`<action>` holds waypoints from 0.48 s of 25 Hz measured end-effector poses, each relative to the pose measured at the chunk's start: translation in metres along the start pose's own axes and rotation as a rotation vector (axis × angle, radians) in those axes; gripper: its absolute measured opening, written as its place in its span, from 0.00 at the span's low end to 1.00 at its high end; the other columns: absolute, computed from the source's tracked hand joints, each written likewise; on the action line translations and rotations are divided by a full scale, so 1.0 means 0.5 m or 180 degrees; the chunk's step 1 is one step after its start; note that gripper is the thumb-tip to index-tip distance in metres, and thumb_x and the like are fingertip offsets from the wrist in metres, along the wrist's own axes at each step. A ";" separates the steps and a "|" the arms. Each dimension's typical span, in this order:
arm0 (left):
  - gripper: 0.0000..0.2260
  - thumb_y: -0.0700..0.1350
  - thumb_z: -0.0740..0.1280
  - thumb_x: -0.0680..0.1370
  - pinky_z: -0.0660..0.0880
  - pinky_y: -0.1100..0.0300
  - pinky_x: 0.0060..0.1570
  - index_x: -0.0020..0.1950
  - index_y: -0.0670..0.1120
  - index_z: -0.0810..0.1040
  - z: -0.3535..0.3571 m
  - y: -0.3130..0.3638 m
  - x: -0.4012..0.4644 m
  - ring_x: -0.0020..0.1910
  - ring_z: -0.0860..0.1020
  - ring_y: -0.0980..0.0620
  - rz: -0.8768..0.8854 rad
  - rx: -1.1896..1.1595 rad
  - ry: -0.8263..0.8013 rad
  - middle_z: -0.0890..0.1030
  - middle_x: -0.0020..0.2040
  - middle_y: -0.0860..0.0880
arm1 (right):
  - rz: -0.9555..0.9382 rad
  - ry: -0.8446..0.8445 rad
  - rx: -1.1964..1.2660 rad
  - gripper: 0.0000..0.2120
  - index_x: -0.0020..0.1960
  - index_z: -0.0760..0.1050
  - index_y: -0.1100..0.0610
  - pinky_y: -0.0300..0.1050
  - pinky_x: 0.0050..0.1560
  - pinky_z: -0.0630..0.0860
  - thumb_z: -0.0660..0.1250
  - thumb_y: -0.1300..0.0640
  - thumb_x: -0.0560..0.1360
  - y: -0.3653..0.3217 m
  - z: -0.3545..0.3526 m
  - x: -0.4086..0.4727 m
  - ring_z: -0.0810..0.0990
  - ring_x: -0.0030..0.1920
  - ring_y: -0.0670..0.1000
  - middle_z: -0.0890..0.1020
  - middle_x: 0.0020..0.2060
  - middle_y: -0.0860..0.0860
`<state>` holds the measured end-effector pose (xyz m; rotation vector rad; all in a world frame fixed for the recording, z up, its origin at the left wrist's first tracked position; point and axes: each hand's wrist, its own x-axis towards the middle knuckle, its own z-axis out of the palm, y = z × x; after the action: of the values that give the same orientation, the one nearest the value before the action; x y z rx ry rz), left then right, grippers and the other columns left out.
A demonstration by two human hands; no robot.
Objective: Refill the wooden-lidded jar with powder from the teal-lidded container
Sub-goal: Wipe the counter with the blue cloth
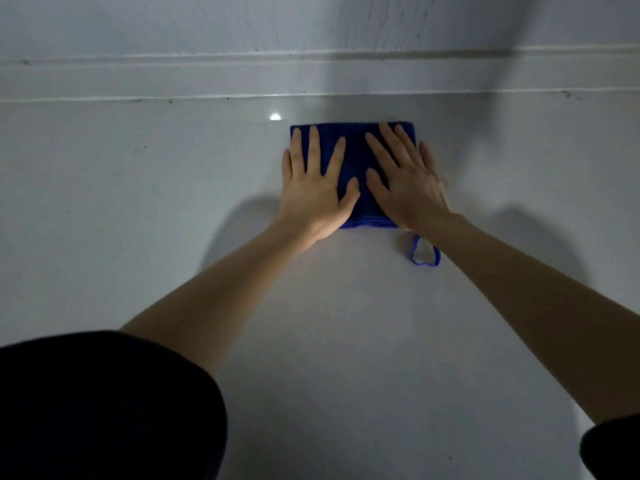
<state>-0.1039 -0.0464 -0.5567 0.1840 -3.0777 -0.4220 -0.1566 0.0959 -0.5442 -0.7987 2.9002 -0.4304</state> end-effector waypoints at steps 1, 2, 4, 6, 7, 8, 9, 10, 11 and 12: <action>0.31 0.58 0.43 0.73 0.44 0.44 0.71 0.73 0.47 0.50 0.000 0.010 -0.022 0.73 0.43 0.36 0.0008 0.0007 -0.0009 0.48 0.75 0.37 | 0.0037 -0.0006 0.0013 0.24 0.73 0.48 0.50 0.47 0.71 0.38 0.49 0.49 0.79 -0.003 -0.001 -0.027 0.44 0.74 0.49 0.49 0.75 0.50; 0.31 0.58 0.43 0.72 0.44 0.43 0.71 0.73 0.47 0.50 0.001 0.021 -0.046 0.73 0.43 0.36 0.0023 0.0014 -0.0042 0.48 0.75 0.37 | 0.0066 -0.0024 0.0012 0.24 0.73 0.48 0.50 0.47 0.71 0.38 0.49 0.49 0.79 -0.005 -0.002 -0.054 0.43 0.74 0.49 0.48 0.75 0.50; 0.30 0.57 0.45 0.73 0.43 0.44 0.71 0.73 0.47 0.48 0.003 0.047 -0.105 0.73 0.42 0.37 0.0075 0.0029 -0.0170 0.47 0.75 0.37 | 0.0140 -0.0035 0.0003 0.24 0.73 0.48 0.51 0.48 0.71 0.38 0.49 0.50 0.79 -0.010 -0.004 -0.122 0.43 0.74 0.49 0.49 0.75 0.50; 0.30 0.57 0.45 0.73 0.43 0.44 0.71 0.73 0.47 0.47 0.007 0.070 -0.164 0.73 0.42 0.37 0.0118 0.0011 -0.0255 0.46 0.75 0.37 | 0.0197 -0.0024 0.0021 0.24 0.73 0.48 0.51 0.48 0.72 0.38 0.50 0.50 0.79 -0.015 -0.003 -0.188 0.44 0.74 0.49 0.49 0.75 0.50; 0.31 0.57 0.44 0.73 0.43 0.44 0.71 0.73 0.47 0.47 0.008 0.080 -0.192 0.73 0.42 0.36 0.0152 -0.0001 -0.0273 0.46 0.75 0.37 | 0.0223 -0.0016 0.0030 0.24 0.73 0.49 0.51 0.48 0.72 0.38 0.50 0.50 0.79 -0.018 -0.002 -0.220 0.44 0.74 0.49 0.49 0.75 0.50; 0.31 0.58 0.42 0.73 0.43 0.44 0.71 0.73 0.46 0.47 0.010 0.090 -0.222 0.73 0.42 0.36 0.0204 -0.0010 -0.0283 0.46 0.75 0.36 | 0.0249 -0.0001 0.0021 0.24 0.73 0.49 0.51 0.47 0.72 0.38 0.50 0.50 0.79 -0.022 -0.001 -0.255 0.44 0.74 0.49 0.49 0.75 0.50; 0.32 0.59 0.40 0.72 0.43 0.43 0.71 0.73 0.46 0.47 0.012 0.100 -0.252 0.73 0.42 0.36 0.0266 -0.0016 -0.0281 0.47 0.74 0.36 | 0.0273 0.0018 0.0000 0.24 0.73 0.49 0.51 0.47 0.72 0.39 0.50 0.50 0.79 -0.025 0.000 -0.289 0.44 0.74 0.49 0.49 0.75 0.50; 0.33 0.59 0.39 0.71 0.44 0.42 0.71 0.73 0.46 0.49 0.015 0.108 -0.279 0.73 0.43 0.35 0.0314 -0.0033 -0.0288 0.47 0.74 0.35 | 0.0296 0.0016 -0.0016 0.24 0.73 0.48 0.51 0.47 0.72 0.39 0.50 0.50 0.79 -0.026 0.002 -0.317 0.44 0.74 0.49 0.49 0.75 0.50; 0.33 0.59 0.40 0.71 0.45 0.41 0.71 0.73 0.45 0.51 0.018 0.116 -0.306 0.72 0.45 0.34 0.0369 -0.0050 -0.0251 0.49 0.74 0.34 | 0.0331 0.0013 -0.0028 0.24 0.73 0.48 0.51 0.47 0.72 0.39 0.49 0.49 0.79 -0.029 0.004 -0.347 0.44 0.74 0.49 0.49 0.75 0.49; 0.33 0.59 0.42 0.72 0.48 0.40 0.70 0.73 0.44 0.54 0.021 0.122 -0.330 0.72 0.48 0.32 0.0431 -0.0049 -0.0175 0.53 0.73 0.33 | 0.0373 0.0004 -0.0029 0.25 0.73 0.48 0.50 0.47 0.72 0.39 0.48 0.47 0.78 -0.032 0.008 -0.373 0.43 0.74 0.49 0.49 0.75 0.49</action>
<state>0.0523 0.0349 -0.5526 -0.0371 -3.1143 -0.4514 0.0118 0.1780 -0.5387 -0.6253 2.9326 -0.4060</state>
